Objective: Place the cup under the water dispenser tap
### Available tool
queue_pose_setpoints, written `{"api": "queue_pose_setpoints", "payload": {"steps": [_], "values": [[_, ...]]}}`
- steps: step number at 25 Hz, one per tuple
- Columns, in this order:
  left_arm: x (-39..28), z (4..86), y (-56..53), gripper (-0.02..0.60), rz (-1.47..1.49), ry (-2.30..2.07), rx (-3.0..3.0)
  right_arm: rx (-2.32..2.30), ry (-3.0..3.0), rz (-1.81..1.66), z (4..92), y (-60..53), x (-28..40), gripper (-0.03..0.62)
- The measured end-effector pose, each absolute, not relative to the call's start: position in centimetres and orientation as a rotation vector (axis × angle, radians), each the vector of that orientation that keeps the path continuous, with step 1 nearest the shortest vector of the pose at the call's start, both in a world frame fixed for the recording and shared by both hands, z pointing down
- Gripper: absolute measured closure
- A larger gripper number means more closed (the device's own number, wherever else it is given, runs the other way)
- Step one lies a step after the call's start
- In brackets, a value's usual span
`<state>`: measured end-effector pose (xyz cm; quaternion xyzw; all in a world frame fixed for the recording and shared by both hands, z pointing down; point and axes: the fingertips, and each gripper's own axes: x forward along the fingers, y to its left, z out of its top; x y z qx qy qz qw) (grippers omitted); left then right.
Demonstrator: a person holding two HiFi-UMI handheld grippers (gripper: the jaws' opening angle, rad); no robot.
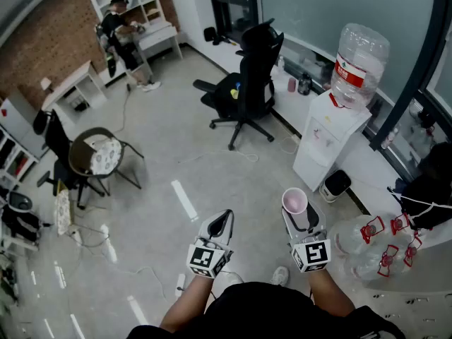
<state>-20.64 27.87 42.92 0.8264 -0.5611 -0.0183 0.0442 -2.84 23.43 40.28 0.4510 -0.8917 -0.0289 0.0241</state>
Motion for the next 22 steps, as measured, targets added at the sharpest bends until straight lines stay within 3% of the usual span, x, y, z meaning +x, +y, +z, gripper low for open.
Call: {"api": "queue_pose_setpoints", "payload": {"steps": [22], "values": [[-27.6, 44.7, 30.2, 0.565, -0.012, -1.647, 2.56, 1.361, -2.719, -0.246, 40.7, 25.2, -10.8, 0.322]]}}
